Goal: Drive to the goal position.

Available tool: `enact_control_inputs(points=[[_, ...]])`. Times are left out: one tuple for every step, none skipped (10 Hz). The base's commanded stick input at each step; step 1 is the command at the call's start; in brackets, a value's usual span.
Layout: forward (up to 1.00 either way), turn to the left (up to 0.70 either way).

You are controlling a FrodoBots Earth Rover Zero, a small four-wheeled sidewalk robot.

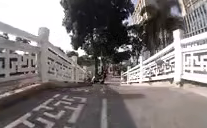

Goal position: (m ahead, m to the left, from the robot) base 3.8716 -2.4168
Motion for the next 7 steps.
enact_control_inputs(points=[[0.70, 0.00], [0.70, 0.00], [0.70, 0.00], [0.70, 0.00], [0.70, 0.00], [0.70, 0.00], [0.70, 0.00]])
